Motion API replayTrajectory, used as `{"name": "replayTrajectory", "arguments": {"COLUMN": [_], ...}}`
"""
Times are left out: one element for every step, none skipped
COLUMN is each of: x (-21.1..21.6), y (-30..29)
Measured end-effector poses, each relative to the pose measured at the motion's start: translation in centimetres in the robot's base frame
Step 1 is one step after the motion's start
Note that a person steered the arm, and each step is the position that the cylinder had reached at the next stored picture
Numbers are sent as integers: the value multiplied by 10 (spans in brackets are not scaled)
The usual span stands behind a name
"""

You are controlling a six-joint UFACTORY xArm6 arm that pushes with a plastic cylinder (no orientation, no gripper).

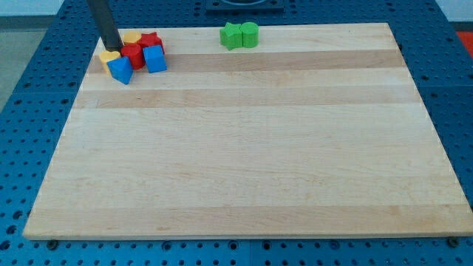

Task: Push yellow heart along with blue triangle to the right

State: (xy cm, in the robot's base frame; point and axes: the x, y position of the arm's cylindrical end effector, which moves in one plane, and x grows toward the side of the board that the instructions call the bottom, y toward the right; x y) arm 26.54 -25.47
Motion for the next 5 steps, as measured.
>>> {"name": "replayTrajectory", "arguments": {"x": [-3,3,5,5,14], "y": [-34,-50,-44,-29,-24]}}
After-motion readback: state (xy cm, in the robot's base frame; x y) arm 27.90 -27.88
